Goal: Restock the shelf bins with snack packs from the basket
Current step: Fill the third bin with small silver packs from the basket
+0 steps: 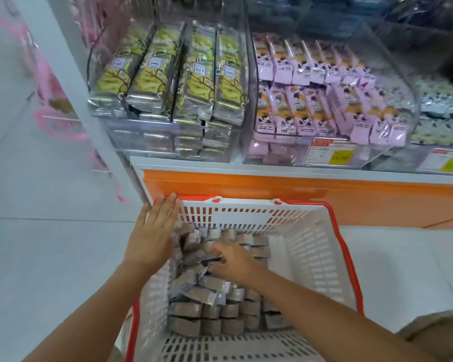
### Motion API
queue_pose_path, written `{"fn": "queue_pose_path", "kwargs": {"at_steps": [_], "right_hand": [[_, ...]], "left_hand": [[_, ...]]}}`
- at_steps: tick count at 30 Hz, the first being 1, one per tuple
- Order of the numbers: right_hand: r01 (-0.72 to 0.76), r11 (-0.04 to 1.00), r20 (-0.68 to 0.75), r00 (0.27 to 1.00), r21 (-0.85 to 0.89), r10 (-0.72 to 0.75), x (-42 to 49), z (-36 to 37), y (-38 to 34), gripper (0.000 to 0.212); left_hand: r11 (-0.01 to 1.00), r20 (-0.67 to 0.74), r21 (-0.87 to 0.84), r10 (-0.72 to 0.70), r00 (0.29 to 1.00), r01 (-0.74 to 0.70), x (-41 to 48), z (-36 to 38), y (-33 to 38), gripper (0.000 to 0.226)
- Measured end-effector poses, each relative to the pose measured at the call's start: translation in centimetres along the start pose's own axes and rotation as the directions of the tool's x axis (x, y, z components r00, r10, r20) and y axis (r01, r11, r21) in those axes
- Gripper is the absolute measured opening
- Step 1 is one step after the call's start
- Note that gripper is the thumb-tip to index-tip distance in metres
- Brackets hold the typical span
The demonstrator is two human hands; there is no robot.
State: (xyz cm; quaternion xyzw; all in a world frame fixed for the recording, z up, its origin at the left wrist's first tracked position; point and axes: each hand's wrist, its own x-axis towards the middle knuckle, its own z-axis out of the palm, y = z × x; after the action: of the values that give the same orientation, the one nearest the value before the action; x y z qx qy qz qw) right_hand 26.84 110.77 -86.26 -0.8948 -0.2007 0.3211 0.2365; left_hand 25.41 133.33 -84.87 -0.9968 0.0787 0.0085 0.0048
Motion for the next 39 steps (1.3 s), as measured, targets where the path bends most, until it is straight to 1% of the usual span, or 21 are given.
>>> {"fn": "queue_pose_path", "kwargs": {"at_steps": [2,4,8,12,15,18,21,22,23,24,25,26,28,30,32,33,35,36,38,39], "right_hand": [[-0.024,0.998,0.081,0.996,-0.052,0.028,0.8,1.9,-0.3,0.055],[-0.079,0.993,0.111,0.990,-0.087,0.089,1.6,3.7,-0.4,0.061],[-0.165,0.977,0.068,0.982,-0.134,0.175,2.8,6.2,-0.3,0.044],[-0.189,0.971,-0.062,0.981,-0.146,0.182,3.6,6.7,-0.8,0.022],[-0.181,0.977,-0.129,0.978,-0.112,0.166,3.5,6.5,-1.0,0.013],[-0.130,0.991,-0.191,0.973,0.012,0.130,2.7,4.5,-0.9,0.008],[0.032,0.992,-0.254,0.967,0.125,0.000,0.8,0.5,-0.5,0.010],[0.075,0.986,-0.272,0.962,0.152,-0.031,0.0,-1.0,-0.4,0.013],[0.109,0.977,-0.293,0.955,0.182,-0.052,-0.9,-2.5,-0.4,0.016],[0.145,0.966,-0.328,0.942,0.214,-0.069,-1.8,-3.9,-0.4,0.019],[0.180,0.953,-0.375,0.924,0.243,-0.079,-2.7,-5.2,-0.5,0.022],[0.210,0.939,-0.424,0.902,0.272,-0.079,-3.6,-6.5,-0.7,0.024],[0.274,0.903,-0.520,0.852,0.331,-0.068,-5.5,-8.9,-1.4,0.027],[0.352,0.868,-0.607,0.791,0.351,-0.075,-7.4,-11.3,-2.1,0.027],[0.423,0.830,-0.664,0.743,0.365,-0.086,-9.2,-13.4,-2.6,0.029],[0.452,0.810,-0.682,0.726,0.375,-0.090,-10.2,-14.3,-2.7,0.033],[0.476,0.795,-0.703,0.705,0.375,-0.090,-12.1,-15.5,-2.3,0.045],[0.467,0.807,-0.706,0.703,0.362,-0.090,-13.1,-15.8,-1.9,0.049],[0.431,0.843,-0.702,0.706,0.322,-0.093,-14.8,-15.8,-0.7,0.050],[0.421,0.856,-0.702,0.705,0.300,-0.101,-15.5,-15.7,-0.1,0.048]], "left_hand": [[0.999,-0.019,-0.036,-0.001,1.000,0.000,-0.1,0.3,0.0,0.097],[0.998,-0.026,-0.055,-0.011,1.000,0.010,-0.1,0.5,0.0,0.095],[0.998,-0.029,-0.066,-0.021,0.999,0.019,-0.2,1.0,-0.2,0.088],[0.998,-0.044,-0.062,-0.022,0.999,0.019,-0.3,1.0,-0.3,0.087],[0.999,-0.040,-0.048,-0.023,0.999,0.021,-0.3,1.0,-0.3,0.089],[0.999,-0.021,-0.035,-0.038,0.999,0.037,-0.4,1.0,-0.2,0.090],[0.998,-0.019,-0.058,-0.041,0.999,0.040,-0.2,0.5,0.2,0.090],[0.996,-0.028,-0.078,-0.033,0.999,0.031,-0.1,0.0,0.6,0.085],[0.995,-0.047,-0.103,-0.012,0.999,0.007,0.1,-0.5,1.2,0.076],[0.989,-0.058,-0.147,0.014,0.998,-0.022,0.3,-1.3,1.9,0.065],[0.973,-0.054,-0.226,0.041,0.998,-0.052,0.5,-2.4,2.8,0.059],[0.934,-0.029,-0.348,0.076,0.997,-0.081,0.8,-3.5,3.9,0.061],[0.782,0.029,-0.612,0.168,0.985,-0.115,1.4,-5.5,6.1,0.062],[0.635,0.028,-0.763,0.221,0.975,-0.122,2.0,-7.4,8.3,0.051],[0.511,-0.017,-0.852,0.188,0.982,-0.113,2.5,-9.3,10.2,0.038],[0.446,-0.026,-0.890,0.166,0.986,-0.099,2.7,-10.4,11.2,0.034],[0.283,-0.018,-0.957,0.135,0.991,-0.056,3.0,-12.3,13.1,0.035],[0.207,-0.007,-0.978,0.121,0.993,-0.032,3.1,-13.2,14.0,0.036],[0.105,-0.005,-0.994,0.103,0.995,-0.016,3.2,-14.9,15.8,0.039],[0.077,-0.018,-0.997,0.104,0.994,-0.026,3.3,-15.5,16.6,0.042]]}}
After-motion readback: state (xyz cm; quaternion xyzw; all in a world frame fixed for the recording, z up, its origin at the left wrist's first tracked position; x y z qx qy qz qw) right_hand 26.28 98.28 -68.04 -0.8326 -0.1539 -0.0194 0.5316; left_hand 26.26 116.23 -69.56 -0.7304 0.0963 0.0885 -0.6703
